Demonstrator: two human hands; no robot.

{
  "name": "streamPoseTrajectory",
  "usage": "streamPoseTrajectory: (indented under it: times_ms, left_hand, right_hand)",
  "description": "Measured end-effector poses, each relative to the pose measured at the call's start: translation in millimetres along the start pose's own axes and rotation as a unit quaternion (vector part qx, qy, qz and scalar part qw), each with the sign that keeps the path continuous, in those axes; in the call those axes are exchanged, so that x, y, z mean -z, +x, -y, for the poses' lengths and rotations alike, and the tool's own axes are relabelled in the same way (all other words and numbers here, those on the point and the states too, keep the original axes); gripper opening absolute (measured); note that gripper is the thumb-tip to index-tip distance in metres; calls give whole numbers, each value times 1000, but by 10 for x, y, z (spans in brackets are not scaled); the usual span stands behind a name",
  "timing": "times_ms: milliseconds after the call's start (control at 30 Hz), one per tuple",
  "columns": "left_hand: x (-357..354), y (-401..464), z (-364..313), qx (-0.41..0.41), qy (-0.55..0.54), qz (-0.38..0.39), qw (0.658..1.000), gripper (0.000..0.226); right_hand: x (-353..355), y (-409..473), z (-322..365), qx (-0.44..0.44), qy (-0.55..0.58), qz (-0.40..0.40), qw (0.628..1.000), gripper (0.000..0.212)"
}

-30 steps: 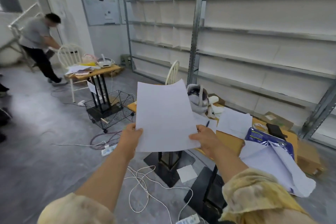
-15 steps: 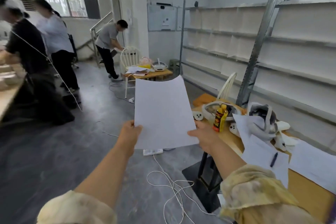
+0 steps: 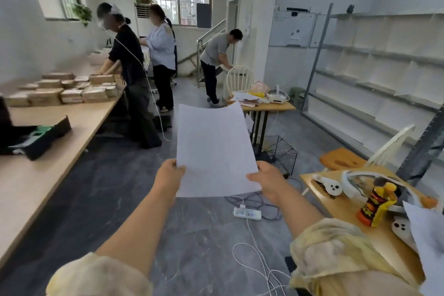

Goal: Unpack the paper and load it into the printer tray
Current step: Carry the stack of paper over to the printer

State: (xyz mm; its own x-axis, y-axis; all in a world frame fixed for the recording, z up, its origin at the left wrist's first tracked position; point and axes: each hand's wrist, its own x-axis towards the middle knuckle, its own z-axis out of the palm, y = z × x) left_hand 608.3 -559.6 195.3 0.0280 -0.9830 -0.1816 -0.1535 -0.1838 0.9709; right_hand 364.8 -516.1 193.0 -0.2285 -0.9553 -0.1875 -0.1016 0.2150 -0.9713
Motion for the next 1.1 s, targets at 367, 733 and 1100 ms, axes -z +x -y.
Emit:
streamPoseTrajectory:
  times_ms: [367, 733, 1100]
  left_hand:
    - [-92, 838, -197, -1, -34, -116, 993, 13]
    - [94, 1497, -278, 11, -7, -198, 980, 16]
    - [715, 2718, -335, 18, -12, -223, 975, 22]
  right_hand:
    - [-220, 1297, 328, 23, -8, 103, 994, 31]
    - [-646, 2214, 531, 39, -31, 182, 982, 24]
    - [-1532, 3304, 853, 33, -19, 212, 977, 22]
